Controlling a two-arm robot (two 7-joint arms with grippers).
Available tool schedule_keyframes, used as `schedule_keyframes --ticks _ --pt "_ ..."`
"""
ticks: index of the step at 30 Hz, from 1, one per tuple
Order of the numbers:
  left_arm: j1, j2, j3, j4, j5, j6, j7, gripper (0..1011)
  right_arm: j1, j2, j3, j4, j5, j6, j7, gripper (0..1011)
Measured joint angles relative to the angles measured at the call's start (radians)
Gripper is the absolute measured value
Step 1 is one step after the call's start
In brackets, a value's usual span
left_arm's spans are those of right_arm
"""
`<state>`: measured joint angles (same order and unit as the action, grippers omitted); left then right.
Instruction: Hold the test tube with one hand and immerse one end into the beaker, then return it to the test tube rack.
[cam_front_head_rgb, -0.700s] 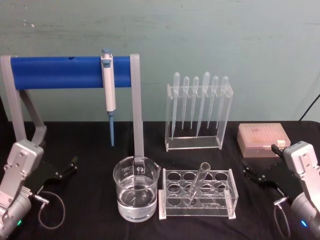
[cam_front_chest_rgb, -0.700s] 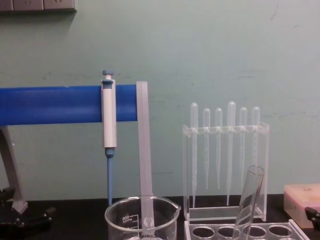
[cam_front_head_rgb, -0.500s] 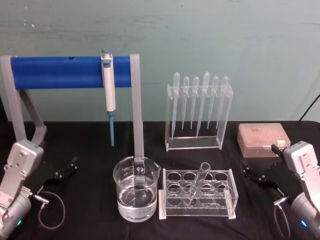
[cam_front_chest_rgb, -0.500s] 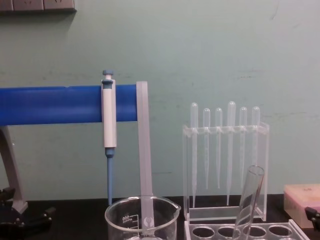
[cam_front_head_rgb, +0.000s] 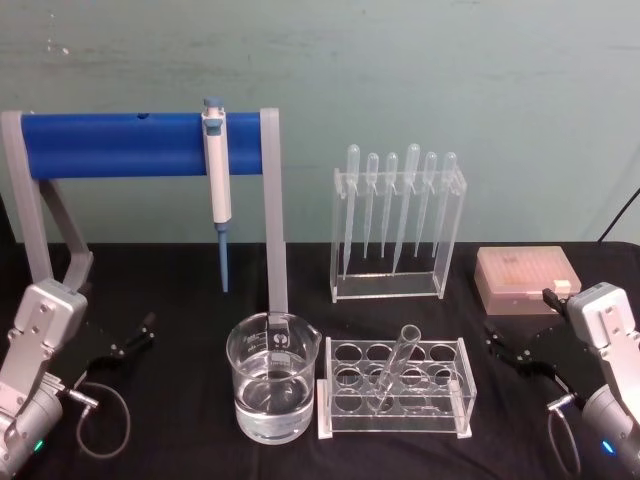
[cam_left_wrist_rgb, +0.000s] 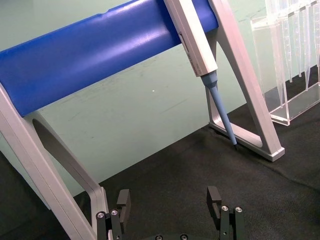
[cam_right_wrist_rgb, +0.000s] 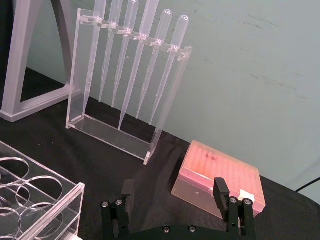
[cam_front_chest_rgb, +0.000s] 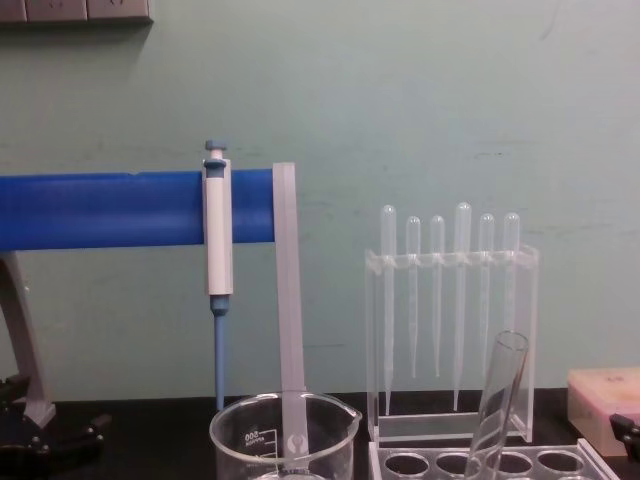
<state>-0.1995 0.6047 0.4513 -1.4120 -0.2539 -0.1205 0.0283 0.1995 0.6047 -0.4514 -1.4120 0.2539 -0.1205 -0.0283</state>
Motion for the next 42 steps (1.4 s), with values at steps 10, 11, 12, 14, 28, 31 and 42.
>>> schedule_keyframes --ticks 10,11,12,14,28,31,42 --pt "0.000 0.000 0.000 0.000 0.000 0.000 0.000 1000 0.000 0.000 0.000 0.000 0.000 0.000 0.000 1002" --pt "0.000 0.000 0.000 0.000 0.000 0.000 0.000 1000 0.000 0.000 0.000 0.000 0.000 0.000 0.000 1002" --pt "0.000 0.000 0.000 0.000 0.000 0.000 0.000 1000 0.000 0.000 0.000 0.000 0.000 0.000 0.000 1002" --pt "0.000 0.000 0.000 0.000 0.000 0.000 0.000 1000 0.000 0.000 0.000 0.000 0.000 0.000 0.000 1002" --pt "0.000 0.000 0.000 0.000 0.000 0.000 0.000 1000 -0.004 0.000 0.013 -0.009 -0.002 -0.003 0.000 1002" --pt "0.000 0.000 0.000 0.000 0.000 0.000 0.000 1000 -0.013 0.004 0.027 -0.025 -0.002 -0.008 0.001 1002" --pt "0.000 0.000 0.000 0.000 0.000 0.000 0.000 1000 -0.101 0.084 0.108 -0.149 0.106 -0.075 0.149 1002"
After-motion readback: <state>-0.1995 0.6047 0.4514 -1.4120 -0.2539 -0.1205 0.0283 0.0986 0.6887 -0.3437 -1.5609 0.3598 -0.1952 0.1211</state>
